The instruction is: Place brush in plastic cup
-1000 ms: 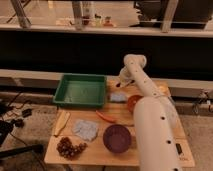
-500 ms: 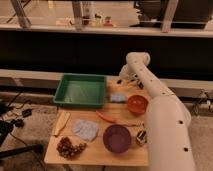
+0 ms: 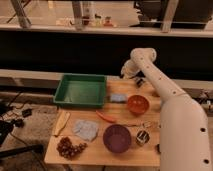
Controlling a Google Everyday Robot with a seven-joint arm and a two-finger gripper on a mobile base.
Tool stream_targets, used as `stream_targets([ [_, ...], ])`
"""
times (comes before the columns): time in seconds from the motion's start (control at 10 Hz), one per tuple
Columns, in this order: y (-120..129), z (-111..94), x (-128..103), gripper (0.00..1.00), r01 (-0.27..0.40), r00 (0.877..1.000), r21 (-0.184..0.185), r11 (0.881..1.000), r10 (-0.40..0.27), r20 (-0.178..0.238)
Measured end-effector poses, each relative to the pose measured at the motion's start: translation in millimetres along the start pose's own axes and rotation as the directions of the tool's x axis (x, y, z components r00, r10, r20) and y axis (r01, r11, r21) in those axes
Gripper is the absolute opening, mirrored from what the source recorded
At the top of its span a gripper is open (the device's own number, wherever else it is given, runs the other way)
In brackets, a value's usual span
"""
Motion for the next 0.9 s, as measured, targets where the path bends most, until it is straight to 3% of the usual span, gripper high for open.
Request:
stream_targets([
  [0.3,-16,-35,-1,0.0,0.001,1.0,0.074,0.997,0.0,-0.012],
  [0.6,-25,-58,3,0.0,-0.008,1.0,0.124,0.992,0.011,-0.021],
  [0.9,-32,-95,18,0.0,-0.032,0.998,0.185,0.982,0.04,-0.039],
])
